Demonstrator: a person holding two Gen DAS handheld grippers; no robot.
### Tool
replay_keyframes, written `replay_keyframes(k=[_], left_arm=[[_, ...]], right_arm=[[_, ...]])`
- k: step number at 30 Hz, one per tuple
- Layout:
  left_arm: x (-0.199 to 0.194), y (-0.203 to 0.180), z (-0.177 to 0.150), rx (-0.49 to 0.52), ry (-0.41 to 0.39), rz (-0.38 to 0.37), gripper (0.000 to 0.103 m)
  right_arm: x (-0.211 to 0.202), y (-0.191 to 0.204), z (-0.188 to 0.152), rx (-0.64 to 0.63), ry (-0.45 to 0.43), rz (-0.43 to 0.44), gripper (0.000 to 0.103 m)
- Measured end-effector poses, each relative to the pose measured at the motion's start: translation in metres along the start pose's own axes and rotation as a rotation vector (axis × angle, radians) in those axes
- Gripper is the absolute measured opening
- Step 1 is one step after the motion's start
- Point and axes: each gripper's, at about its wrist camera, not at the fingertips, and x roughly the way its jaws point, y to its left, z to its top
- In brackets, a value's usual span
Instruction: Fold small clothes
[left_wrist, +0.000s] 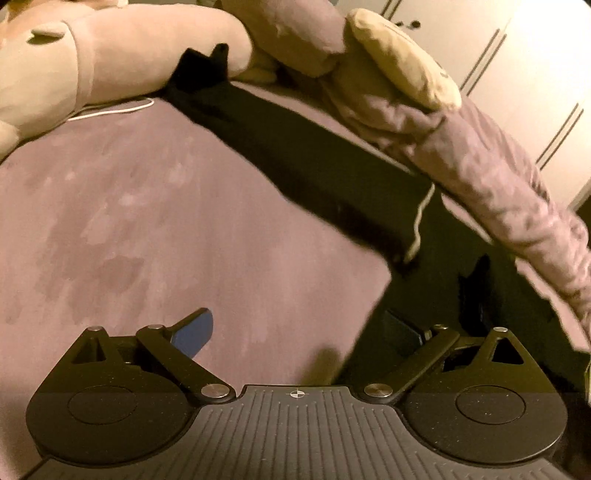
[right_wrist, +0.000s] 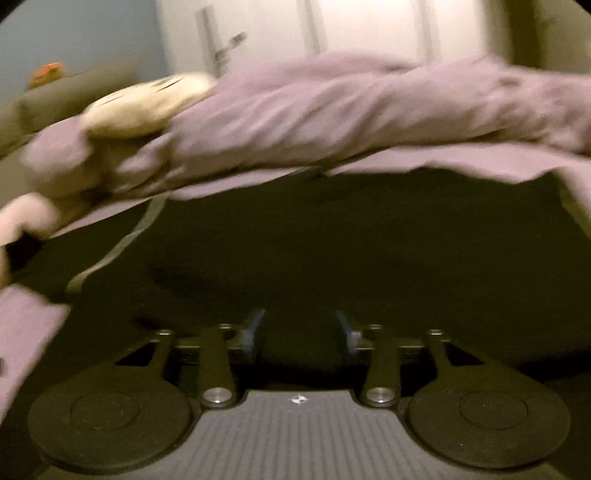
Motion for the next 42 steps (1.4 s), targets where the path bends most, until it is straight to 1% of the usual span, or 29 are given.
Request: replay_keyframes(k=[1, 2, 3, 4, 5, 6, 7, 8, 11, 13, 14, 16, 18, 20, 22, 24, 27, 28, 30, 31, 32, 34, 35, 36, 37, 38, 39, 41, 42], left_arm=[[0.005, 0.003, 0.008, -0.008, -0.015, 0.002, 0.101], [0.011, 0.007, 0.018, -0.01, -0.042, 0.012, 0.101], [0.016, 0.01, 0.026, -0.005, -0.059, 0.024, 0.101], [0.024, 0.015, 0.036, -0.004, -0.076, 0.035, 0.101], [0.033, 0.021, 0.048, -0.008, -0.093, 0.041, 0.102], [0.044, 0.027, 0.059, -0.015, -0.1, 0.051, 0.102], [0.055, 0.033, 0.07, -0.028, -0.099, 0.061, 0.102], [0.07, 0.039, 0.084, -0.05, -0.092, 0.065, 0.102], [0.103, 0.058, 0.113, -0.155, -0.086, 0.064, 0.102], [0.114, 0.066, 0.129, -0.206, -0.135, 0.049, 0.102], [0.12, 0.069, 0.139, -0.216, -0.143, 0.049, 0.102], [0.128, 0.076, 0.149, -0.249, -0.143, 0.053, 0.102], [0.136, 0.085, 0.157, -0.303, -0.156, 0.042, 0.102], [0.137, 0.094, 0.161, -0.371, -0.195, 0.02, 0.101], [0.138, 0.099, 0.163, -0.409, -0.212, 0.026, 0.09], [0.142, 0.099, 0.167, -0.401, -0.209, 0.062, 0.067], [0.146, 0.099, 0.172, -0.375, -0.197, 0.098, 0.053], [0.146, 0.1, 0.173, -0.38, -0.195, 0.099, 0.051], [0.147, 0.104, 0.175, -0.397, -0.19, 0.078, 0.048], [0.148, 0.107, 0.175, -0.398, -0.189, 0.077, 0.048], [0.149, 0.108, 0.176, -0.4, -0.187, 0.074, 0.05], [0.151, 0.108, 0.176, -0.403, -0.191, 0.054, 0.064], [0.152, 0.107, 0.176, -0.397, -0.194, 0.035, 0.074], [0.153, 0.103, 0.177, -0.384, -0.194, 0.035, 0.076], [0.154, 0.1, 0.178, -0.37, -0.191, 0.049, 0.075], [0.155, 0.096, 0.179, -0.351, -0.194, 0.063, 0.071], [0.156, 0.095, 0.18, -0.342, -0.195, 0.069, 0.051], [0.158, 0.099, 0.181, -0.368, -0.173, 0.08, 0.018], [0.157, 0.103, 0.181, -0.395, -0.166, 0.057, 0.017]], right_arm=[[-0.007, -0.01, -0.004, -0.006, -0.035, -0.076, 0.071], [-0.01, -0.019, -0.008, -0.004, -0.055, -0.134, 0.078], [-0.012, -0.029, -0.014, 0.012, -0.065, -0.172, 0.08], [-0.011, -0.041, -0.021, 0.046, -0.069, -0.163, 0.083], [-0.013, -0.051, -0.026, 0.088, -0.085, -0.127, 0.09], [-0.015, -0.056, -0.029, 0.115, -0.11, -0.084, 0.094], [-0.014, -0.058, -0.03, 0.12, -0.117, -0.059, 0.099], [-0.012, -0.058, -0.032, 0.111, -0.112, -0.056, 0.099], [-0.004, -0.049, -0.034, 0.07, -0.11, -0.095, 0.099], [-0.004, -0.052, -0.036, 0.087, -0.121, -0.08, 0.099], [-0.003, -0.054, -0.036, 0.101, -0.127, -0.068, 0.099], [-0.002, -0.057, -0.036, 0.118, -0.138, -0.049, 0.099], [0.001, -0.058, -0.035, 0.125, -0.143, -0.04, 0.099], [0.002, -0.059, -0.036, 0.13, -0.151, -0.034, 0.099], [0.002, -0.062, -0.037, 0.139, -0.158, -0.023, 0.099], [0.002, -0.063, -0.037, 0.145, -0.164, -0.016, 0.099], [0.002, -0.064, -0.038, 0.15, -0.17, -0.01, 0.099], [0.002, -0.064, -0.039, 0.152, -0.172, -0.008, 0.099], [0.002, -0.065, -0.039, 0.155, -0.176, -0.005, 0.099], [0.002, -0.065, -0.039, 0.154, -0.176, -0.005, 0.099], [0.002, -0.064, -0.039, 0.153, -0.176, -0.006, 0.099], [0.002, -0.065, -0.039, 0.155, -0.176, -0.005, 0.099], [0.002, -0.065, -0.039, 0.154, -0.176, -0.006, 0.099], [0.002, -0.065, -0.039, 0.154, -0.176, -0.006, 0.099], [0.002, -0.065, -0.039, 0.153, -0.176, -0.007, 0.099], [0.002, -0.064, -0.039, 0.153, -0.176, -0.007, 0.099], [0.002, -0.065, -0.039, 0.152, -0.176, -0.008, 0.099], [0.002, -0.065, -0.039, 0.153, -0.177, -0.007, 0.099], [0.002, -0.065, -0.039, 0.152, -0.177, -0.008, 0.099]])
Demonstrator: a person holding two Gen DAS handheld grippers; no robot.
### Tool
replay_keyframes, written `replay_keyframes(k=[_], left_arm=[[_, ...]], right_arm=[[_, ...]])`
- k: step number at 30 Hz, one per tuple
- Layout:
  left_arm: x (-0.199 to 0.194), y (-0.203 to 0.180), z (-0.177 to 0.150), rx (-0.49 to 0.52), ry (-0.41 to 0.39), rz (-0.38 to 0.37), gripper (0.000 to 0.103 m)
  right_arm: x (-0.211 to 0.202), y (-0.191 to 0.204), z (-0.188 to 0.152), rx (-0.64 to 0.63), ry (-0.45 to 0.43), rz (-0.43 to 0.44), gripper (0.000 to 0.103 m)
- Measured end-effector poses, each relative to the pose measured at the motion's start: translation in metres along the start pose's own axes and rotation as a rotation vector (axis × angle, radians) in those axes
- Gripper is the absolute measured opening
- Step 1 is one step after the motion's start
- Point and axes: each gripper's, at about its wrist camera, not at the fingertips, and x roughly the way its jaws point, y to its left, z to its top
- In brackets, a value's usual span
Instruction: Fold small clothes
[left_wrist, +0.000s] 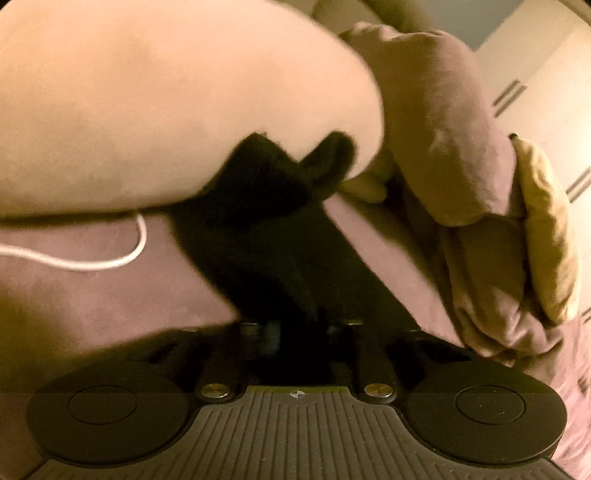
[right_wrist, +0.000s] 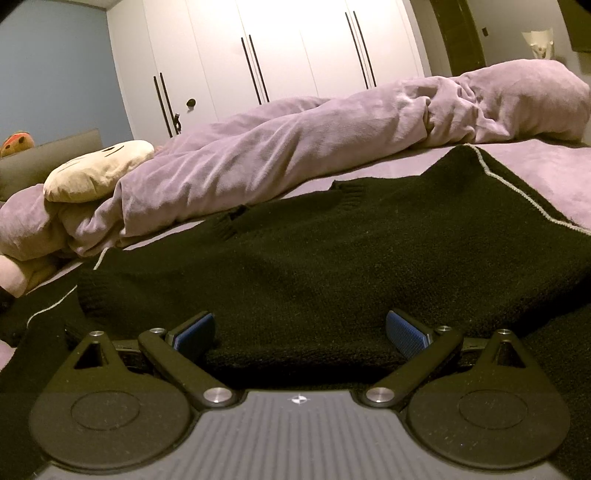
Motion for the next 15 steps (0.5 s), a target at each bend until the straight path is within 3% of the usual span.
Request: replay_keyframes(k=[3, 6, 9, 12, 15], left_arm=[[-0.011, -0.006, 0.001, 0.034, -0.023, -0.043, 0.014], [-0.041, -0.044, -0.005, 0.214, -0.093, -0.083, 0.013], [-0.079, -0.098, -0.022, 0.381, -0.146, -0.177, 0.013], [-0.127, -0.168, -0.065, 0.613, -0.184, -0.307, 0.013], [-0.171, -0.227, -0.135, 0.782, -0.119, -0.478, 0.014]], right_arm=[[0.0, 0.0, 0.0, 0.003, -0.001, 0.002, 0.099], [0.0, 0.0, -0.001, 0.004, -0.003, 0.006, 0.099], [0.001, 0.0, -0.001, 0.007, -0.005, 0.008, 0.099], [0.001, -0.002, -0.001, 0.014, -0.007, 0.013, 0.099], [-0.001, -0.006, 0.001, 0.042, -0.013, 0.034, 0.099]])
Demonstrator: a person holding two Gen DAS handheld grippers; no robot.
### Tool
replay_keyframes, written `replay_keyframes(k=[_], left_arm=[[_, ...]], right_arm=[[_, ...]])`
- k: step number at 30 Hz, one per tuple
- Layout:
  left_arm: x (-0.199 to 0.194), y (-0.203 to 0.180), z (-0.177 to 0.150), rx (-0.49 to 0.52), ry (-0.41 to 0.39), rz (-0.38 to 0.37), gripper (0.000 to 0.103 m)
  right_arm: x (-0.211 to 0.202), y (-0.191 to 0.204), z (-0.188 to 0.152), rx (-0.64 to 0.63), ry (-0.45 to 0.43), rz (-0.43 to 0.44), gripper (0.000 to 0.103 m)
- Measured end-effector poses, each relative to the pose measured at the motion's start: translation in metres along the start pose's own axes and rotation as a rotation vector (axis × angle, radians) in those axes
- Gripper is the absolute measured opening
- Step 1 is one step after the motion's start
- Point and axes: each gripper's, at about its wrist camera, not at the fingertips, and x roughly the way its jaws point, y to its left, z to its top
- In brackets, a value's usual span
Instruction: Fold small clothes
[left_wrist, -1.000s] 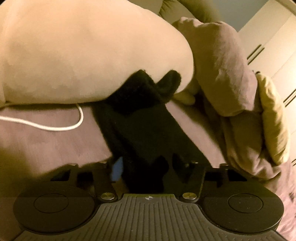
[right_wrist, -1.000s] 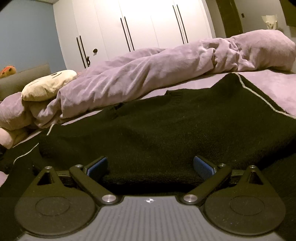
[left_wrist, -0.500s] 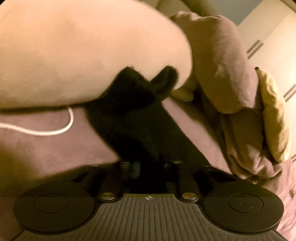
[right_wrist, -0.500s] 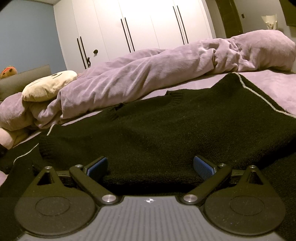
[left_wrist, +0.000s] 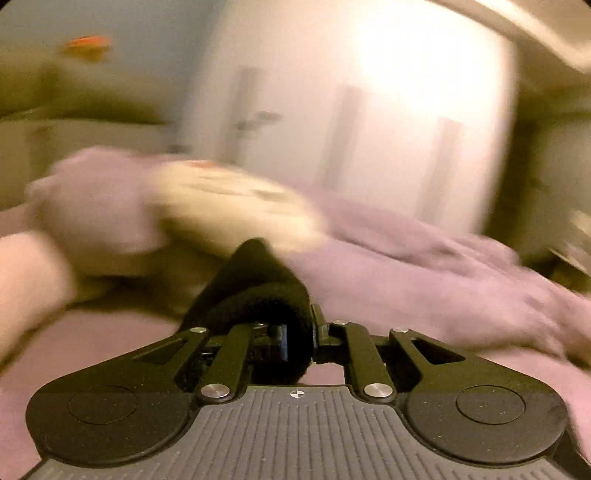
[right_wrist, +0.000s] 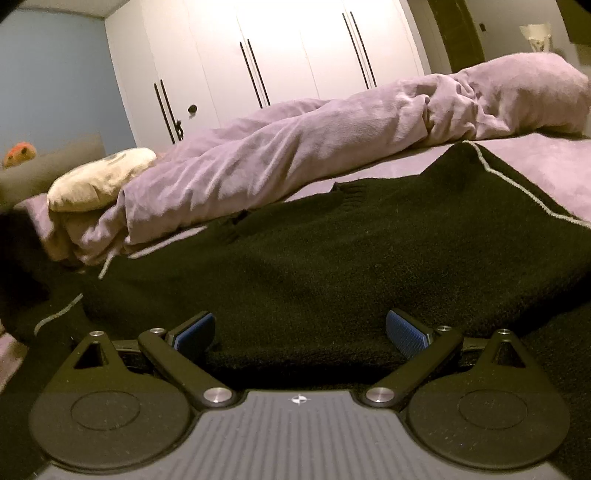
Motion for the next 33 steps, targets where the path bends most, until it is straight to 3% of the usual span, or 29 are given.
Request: replay_keyframes(k=[2, 4, 6, 8, 11, 14, 16, 21, 24, 27, 30, 31, 33], left_arm=[[0.0, -0.058, -0.018, 0.053, 0.067, -0.093, 0.017], [0.002, -0.101, -0.047, 0.09, 0.156, -0.145, 0.027], [0.003, -0.131, -0.083, 0.112, 0.272, -0.177, 0.06], [-0.007, -0.14, -0.114, 0.081, 0.342, -0.158, 0.061], [-0.038, -0.128, -0.145, -0.005, 0.404, -0.083, 0.077], [-0.071, -0.103, -0.159, -0.004, 0.388, 0.049, 0.079], [-0.091, -0.086, -0.168, -0.04, 0.376, 0.138, 0.086], [-0.126, -0.047, -0.178, -0.103, 0.331, 0.304, 0.093], [-0.131, -0.026, -0.182, -0.151, 0.37, 0.322, 0.093], [-0.129, -0.02, -0.185, -0.166, 0.392, 0.319, 0.094], [-0.124, -0.026, -0.182, -0.141, 0.397, 0.295, 0.095], [-0.124, -0.027, -0.183, -0.139, 0.401, 0.282, 0.095], [-0.12, -0.033, -0.184, -0.136, 0.41, 0.264, 0.095]], right_arm=[[-0.002, -0.005, 0.003, 0.036, -0.003, 0.025, 0.099], [-0.005, -0.011, 0.007, 0.079, 0.001, 0.052, 0.099], [-0.006, -0.014, 0.016, 0.111, 0.038, 0.069, 0.099], [-0.01, -0.017, 0.027, 0.125, 0.087, 0.094, 0.098], [-0.027, -0.034, 0.041, 0.21, 0.113, 0.153, 0.097], [-0.043, -0.055, 0.051, 0.313, 0.105, 0.175, 0.088], [-0.045, -0.061, 0.056, 0.366, 0.125, 0.187, 0.079], [-0.021, -0.048, 0.06, 0.434, 0.2, 0.224, 0.064], [0.005, -0.044, 0.063, 0.478, 0.237, 0.199, 0.06], [0.033, -0.04, 0.063, 0.52, 0.27, 0.159, 0.05], [0.059, -0.035, 0.063, 0.569, 0.319, 0.125, 0.027], [0.064, -0.033, 0.063, 0.569, 0.324, 0.124, 0.01], [0.068, -0.027, 0.069, 0.54, 0.331, 0.125, 0.01]])
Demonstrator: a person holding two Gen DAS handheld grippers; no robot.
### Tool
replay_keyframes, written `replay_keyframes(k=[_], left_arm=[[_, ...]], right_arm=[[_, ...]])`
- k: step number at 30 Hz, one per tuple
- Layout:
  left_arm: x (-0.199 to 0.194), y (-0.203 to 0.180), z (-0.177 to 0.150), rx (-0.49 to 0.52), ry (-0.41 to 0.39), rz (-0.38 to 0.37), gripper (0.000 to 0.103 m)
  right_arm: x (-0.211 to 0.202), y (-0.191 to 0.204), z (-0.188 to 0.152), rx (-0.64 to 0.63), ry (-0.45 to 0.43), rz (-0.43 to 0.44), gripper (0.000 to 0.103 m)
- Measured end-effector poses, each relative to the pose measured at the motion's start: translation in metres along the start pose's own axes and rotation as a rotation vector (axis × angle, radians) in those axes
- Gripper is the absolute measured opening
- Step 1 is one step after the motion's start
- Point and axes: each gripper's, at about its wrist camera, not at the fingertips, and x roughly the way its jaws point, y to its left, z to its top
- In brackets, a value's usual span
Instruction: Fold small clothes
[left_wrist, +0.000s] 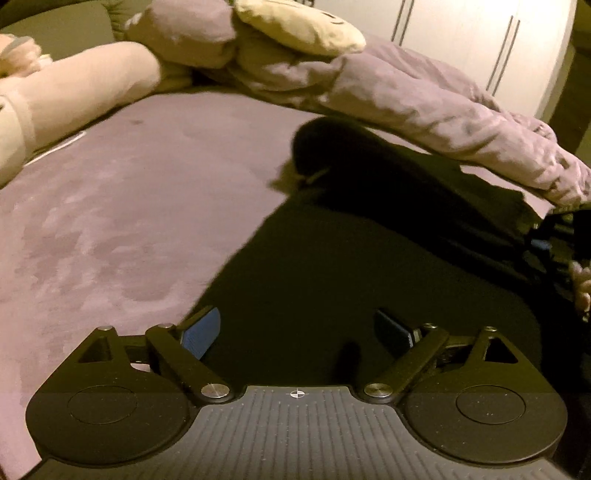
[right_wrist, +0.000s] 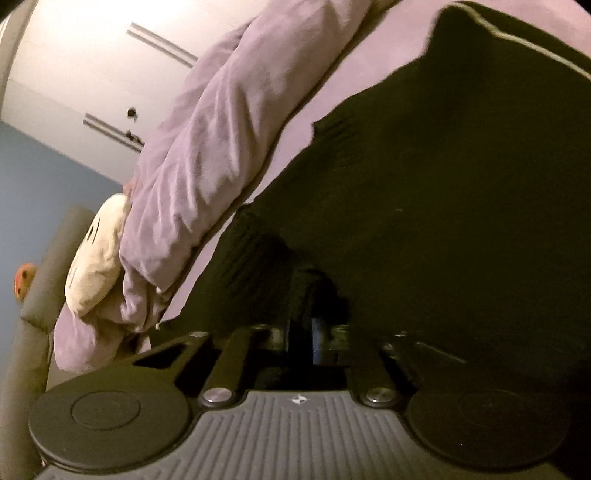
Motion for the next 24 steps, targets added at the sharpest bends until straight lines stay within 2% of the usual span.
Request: replay_keyframes(k=[2, 5, 8, 9, 10, 13, 14, 15, 17, 18, 24], left_arm=[[0.002, -0.008, 0.003, 0.016, 0.0, -0.017, 0.095], [0.004, -0.025, 0.009, 0.057, -0.029, -0.024, 0.095], [0.013, -0.04, 0.013, 0.046, -0.019, -0.047, 0.095], [0.016, -0.043, 0.013, 0.032, -0.008, -0.068, 0.095], [0.019, -0.047, 0.012, 0.022, 0.005, -0.077, 0.095], [0.03, -0.057, 0.007, 0.014, 0.047, -0.065, 0.095], [0.032, -0.06, 0.006, 0.029, 0.058, -0.05, 0.095], [0.033, -0.063, 0.004, 0.044, 0.06, -0.041, 0.096], [0.034, -0.066, 0.001, 0.08, 0.063, -0.028, 0.096], [0.035, -0.067, 0.0, 0.089, 0.065, -0.019, 0.096], [0.04, -0.07, 0.009, 0.127, 0.051, -0.01, 0.097]], right_arm=[[-0.018, 0.019, 0.002, -0.133, -0.082, -0.012, 0.009], [-0.067, 0.044, 0.002, -0.373, -0.274, -0.021, 0.009], [-0.108, 0.037, -0.005, -0.516, -0.434, -0.089, 0.01], [-0.113, 0.027, -0.007, -0.528, -0.437, -0.106, 0.01], [-0.112, 0.014, -0.008, -0.517, -0.399, -0.117, 0.011], [-0.093, -0.034, -0.003, -0.373, -0.196, -0.177, 0.017], [-0.091, -0.047, -0.004, -0.321, -0.18, -0.182, 0.018], [-0.094, -0.059, -0.003, -0.26, -0.184, -0.138, 0.02], [-0.099, -0.073, 0.004, -0.137, -0.195, -0.054, 0.034], [-0.1, -0.077, 0.008, -0.087, -0.206, -0.026, 0.036], [-0.084, -0.069, 0.028, -0.056, -0.196, -0.035, 0.036]])
